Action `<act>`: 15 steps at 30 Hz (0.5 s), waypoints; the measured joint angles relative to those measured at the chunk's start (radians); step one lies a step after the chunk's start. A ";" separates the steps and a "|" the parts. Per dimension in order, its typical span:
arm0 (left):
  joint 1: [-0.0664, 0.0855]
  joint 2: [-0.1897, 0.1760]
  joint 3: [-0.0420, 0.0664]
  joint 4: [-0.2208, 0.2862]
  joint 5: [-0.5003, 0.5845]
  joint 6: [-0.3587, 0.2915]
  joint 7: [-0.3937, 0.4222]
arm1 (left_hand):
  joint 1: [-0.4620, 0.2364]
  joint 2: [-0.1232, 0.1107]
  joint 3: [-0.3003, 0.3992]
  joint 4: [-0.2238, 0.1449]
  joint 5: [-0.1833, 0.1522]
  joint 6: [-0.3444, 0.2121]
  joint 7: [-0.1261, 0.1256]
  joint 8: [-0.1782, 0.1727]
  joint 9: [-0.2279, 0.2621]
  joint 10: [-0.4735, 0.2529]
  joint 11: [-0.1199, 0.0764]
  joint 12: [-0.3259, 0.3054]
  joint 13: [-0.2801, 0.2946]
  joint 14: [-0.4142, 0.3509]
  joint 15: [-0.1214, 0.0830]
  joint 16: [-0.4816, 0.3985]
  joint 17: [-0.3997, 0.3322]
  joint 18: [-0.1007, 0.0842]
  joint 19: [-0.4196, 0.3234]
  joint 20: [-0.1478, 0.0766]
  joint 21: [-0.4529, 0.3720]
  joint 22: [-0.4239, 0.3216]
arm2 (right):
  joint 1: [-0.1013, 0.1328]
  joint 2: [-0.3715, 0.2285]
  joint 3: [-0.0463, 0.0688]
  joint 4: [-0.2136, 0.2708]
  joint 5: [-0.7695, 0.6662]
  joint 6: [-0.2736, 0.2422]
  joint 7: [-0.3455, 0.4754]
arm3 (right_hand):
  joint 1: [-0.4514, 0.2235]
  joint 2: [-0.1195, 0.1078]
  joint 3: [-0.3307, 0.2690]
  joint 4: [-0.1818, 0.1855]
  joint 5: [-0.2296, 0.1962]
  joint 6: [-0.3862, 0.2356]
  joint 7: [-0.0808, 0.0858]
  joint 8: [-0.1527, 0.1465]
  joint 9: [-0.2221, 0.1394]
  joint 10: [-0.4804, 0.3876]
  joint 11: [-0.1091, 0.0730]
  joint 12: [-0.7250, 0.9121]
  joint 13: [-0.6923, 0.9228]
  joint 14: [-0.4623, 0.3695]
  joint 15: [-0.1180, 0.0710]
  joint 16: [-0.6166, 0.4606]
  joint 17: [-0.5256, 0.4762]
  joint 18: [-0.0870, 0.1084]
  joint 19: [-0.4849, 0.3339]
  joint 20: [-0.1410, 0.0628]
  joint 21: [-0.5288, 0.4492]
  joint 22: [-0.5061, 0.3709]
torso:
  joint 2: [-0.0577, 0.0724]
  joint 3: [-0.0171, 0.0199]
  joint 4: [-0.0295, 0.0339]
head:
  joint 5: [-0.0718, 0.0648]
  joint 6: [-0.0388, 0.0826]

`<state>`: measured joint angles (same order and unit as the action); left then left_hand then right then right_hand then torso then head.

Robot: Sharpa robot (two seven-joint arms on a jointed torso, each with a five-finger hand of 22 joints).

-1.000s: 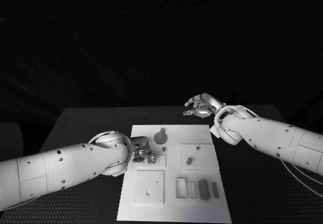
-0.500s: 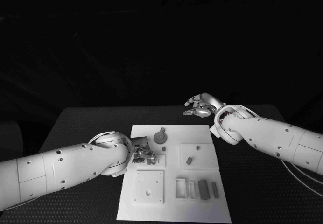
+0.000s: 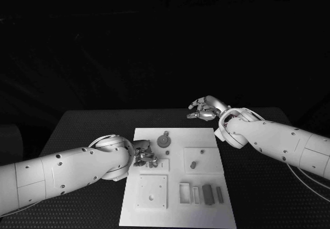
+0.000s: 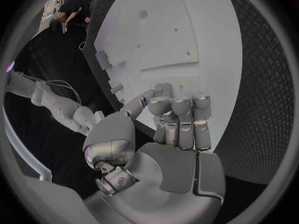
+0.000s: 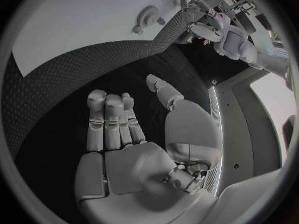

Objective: Assemble the parts on the task board

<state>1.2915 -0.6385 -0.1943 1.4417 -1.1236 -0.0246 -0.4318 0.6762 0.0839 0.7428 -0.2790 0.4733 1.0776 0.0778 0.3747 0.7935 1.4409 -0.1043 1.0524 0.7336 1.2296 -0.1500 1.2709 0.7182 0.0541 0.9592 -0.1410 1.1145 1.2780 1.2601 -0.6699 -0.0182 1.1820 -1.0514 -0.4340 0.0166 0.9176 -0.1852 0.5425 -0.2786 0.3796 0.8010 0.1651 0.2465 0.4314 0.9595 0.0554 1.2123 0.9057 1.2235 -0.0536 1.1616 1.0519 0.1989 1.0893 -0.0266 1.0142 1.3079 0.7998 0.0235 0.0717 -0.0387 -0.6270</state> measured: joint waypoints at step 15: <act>0.000 0.001 0.000 -0.004 -0.002 -0.004 -0.002 | -0.008 0.002 0.001 -0.001 0.000 0.000 0.000 0.014 0.004 0.000 0.000 0.012 0.000 0.002 0.002 0.011 0.000 0.000 0.000 0.000 0.000 0.000 | 0.000 -0.002 0.000 0.000 0.000 0.001 -0.001 | 0.000 0.000 0.000 0.000 0.010 0.000 0.000 0.003 0.000 0.000 0.000 0.004 -0.003 0.000 0.000 0.000 -0.002 0.000 0.000 0.000 0.000 0.000 | 0.000 0.0009 -0.0003 | 0.000 -0.004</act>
<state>1.2913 -0.6379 -0.1943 1.4377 -1.1251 -0.0288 -0.4342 0.6686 0.0860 0.7436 -0.2796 0.4735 1.0776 0.0779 0.3884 0.7979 1.4407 -0.1041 1.0641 0.7337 1.2315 -0.1484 1.2817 0.7182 0.0541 0.9593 -0.1410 1.1144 1.2780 1.2601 -0.6717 -0.0183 1.1815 -1.0512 -0.4326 0.0159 0.9176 -0.1853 0.5425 -0.2786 0.3893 0.8007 0.1647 0.2500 0.4314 0.9596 0.0554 1.2161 0.9025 1.2235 -0.0536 1.1616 1.0501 0.1989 1.0893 -0.0265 1.0143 1.3077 0.7998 0.0244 0.0714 -0.0389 -0.6308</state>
